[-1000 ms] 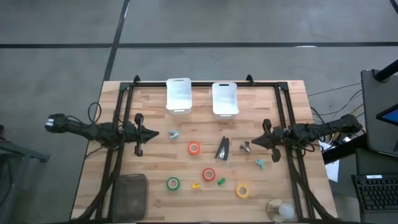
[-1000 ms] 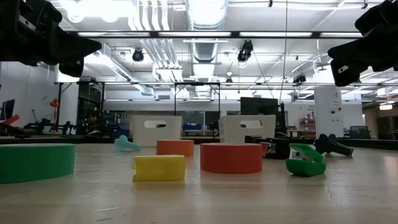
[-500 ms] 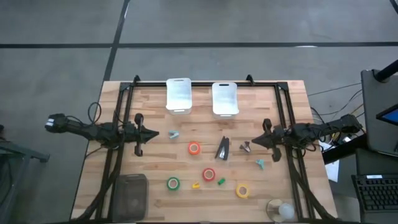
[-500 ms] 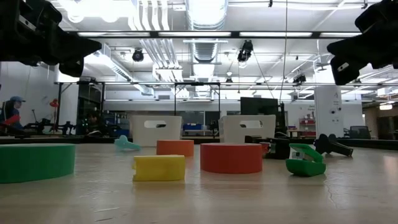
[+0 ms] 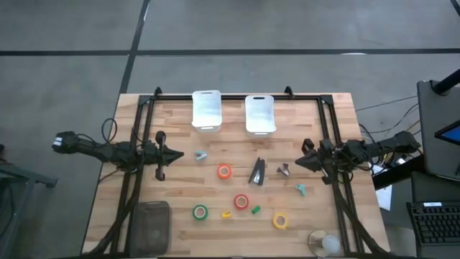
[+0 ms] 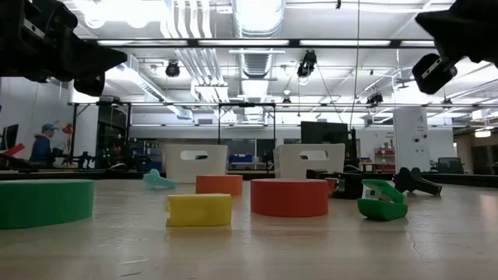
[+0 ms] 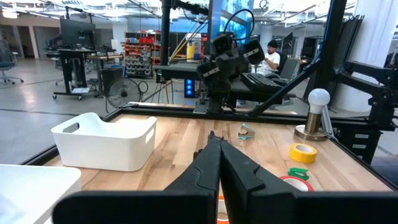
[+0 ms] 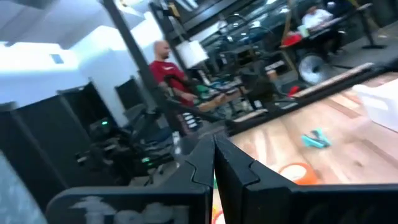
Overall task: Pick and place Stapler, Stapler remover, tape
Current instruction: Put the black stapler into the right white bin
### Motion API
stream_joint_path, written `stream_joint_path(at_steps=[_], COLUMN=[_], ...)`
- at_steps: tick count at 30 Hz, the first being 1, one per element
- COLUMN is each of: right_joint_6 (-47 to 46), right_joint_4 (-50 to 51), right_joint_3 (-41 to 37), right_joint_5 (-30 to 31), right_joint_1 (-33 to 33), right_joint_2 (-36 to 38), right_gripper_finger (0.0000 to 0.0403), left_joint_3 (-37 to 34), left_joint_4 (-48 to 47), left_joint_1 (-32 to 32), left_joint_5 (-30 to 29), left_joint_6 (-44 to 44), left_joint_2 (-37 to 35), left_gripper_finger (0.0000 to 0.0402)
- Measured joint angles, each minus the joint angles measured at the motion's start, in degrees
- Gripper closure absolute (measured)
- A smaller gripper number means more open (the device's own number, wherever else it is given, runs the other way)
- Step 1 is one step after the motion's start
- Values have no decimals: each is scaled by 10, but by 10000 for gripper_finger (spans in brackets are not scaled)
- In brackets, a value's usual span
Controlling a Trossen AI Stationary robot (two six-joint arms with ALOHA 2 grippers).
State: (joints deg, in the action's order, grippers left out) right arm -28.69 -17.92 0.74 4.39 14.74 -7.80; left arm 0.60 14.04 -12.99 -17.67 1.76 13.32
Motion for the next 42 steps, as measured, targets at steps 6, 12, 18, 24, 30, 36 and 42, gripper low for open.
stream_joint_path(at_steps=[6, 12, 18, 24, 30, 36, 42], right_joint_6=[0, -33, -11, 65, 214, 340, 390], right_joint_4=[-32, -50, -50, 18, 239, 287, 297], right_joint_3=[0, 3, 69, 206, 359, 441, 496], right_joint_5=[-10, -1, 33, 5, 60, 57, 76], right_joint_1=[0, 0, -1, 10, 4, 13, -5], right_joint_2=[-68, -175, -302, -430, -546, -666, -787], right_gripper_finger=[394, 384, 331, 269, 221, 208, 216], left_joint_3=[0, 0, 0, 0, 0, 0, 0], left_joint_4=[0, 0, 0, 0, 0, 0, 0], left_joint_1=[0, 0, 0, 0, 0, 0, 0], left_joint_5=[0, 0, 0, 0, 0, 0, 0], left_joint_6=[0, 0, 0, 0, 0, 0, 0], left_joint_2=[0, 0, 0, 0, 0, 0, 0], left_gripper_finger=[390, 390, 390, 390, 390, 390, 390])
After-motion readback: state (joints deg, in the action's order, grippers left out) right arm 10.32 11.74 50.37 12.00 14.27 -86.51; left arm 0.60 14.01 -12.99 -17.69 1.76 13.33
